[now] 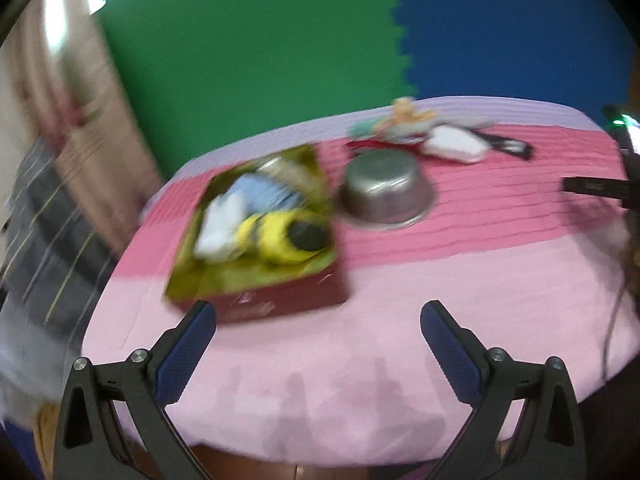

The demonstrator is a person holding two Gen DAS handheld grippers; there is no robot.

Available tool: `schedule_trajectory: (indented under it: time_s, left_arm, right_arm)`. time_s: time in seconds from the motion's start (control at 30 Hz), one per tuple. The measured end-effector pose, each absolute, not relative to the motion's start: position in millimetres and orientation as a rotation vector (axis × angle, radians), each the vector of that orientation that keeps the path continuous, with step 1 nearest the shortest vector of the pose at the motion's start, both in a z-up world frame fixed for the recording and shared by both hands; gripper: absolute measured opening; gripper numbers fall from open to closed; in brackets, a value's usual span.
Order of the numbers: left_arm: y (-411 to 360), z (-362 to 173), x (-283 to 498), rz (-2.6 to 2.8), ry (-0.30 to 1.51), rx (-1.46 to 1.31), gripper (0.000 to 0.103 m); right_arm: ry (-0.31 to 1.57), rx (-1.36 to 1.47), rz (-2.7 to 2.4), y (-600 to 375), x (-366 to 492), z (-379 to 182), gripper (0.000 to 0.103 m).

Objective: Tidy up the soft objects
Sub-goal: 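Grasp the orange-striped towel with the left gripper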

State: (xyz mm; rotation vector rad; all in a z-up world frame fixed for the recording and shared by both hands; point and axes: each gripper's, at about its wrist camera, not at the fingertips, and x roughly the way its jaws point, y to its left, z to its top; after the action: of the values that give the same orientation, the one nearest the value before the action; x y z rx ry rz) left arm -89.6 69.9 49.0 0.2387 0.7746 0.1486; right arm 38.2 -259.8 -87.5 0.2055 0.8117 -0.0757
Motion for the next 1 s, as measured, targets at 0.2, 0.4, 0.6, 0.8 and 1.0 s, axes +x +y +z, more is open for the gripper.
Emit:
schedule_trajectory:
  time_s: [0.2, 0.4, 0.6, 0.8, 1.0]
  left_arm:
    - [29, 83, -36, -0.058, 0.747, 0.302, 0.102]
    - [2, 114, 77, -0.180, 0.778, 0.296, 0.101]
    - [-14, 84, 184, -0.223, 0.946, 0.291, 0.080]
    - [-14, 46, 228, -0.189, 1.037, 0.281, 0.080]
    - [-14, 27, 246, -0.229, 1.095, 0.217, 0.016]
  right_arm:
    - [0.785, 0.231, -0.020, -259, 35, -85, 0.079]
    - [0.742, 0.260, 0.002, -262, 29, -81, 0.079]
    - [0.699, 0.288, 0.028, -266, 24, -77, 0.079]
    - [0.682, 0.296, 0.051, -265, 22, -74, 0.079]
    - [0.680, 0.301, 0.053, -265, 21, -74, 0.079]
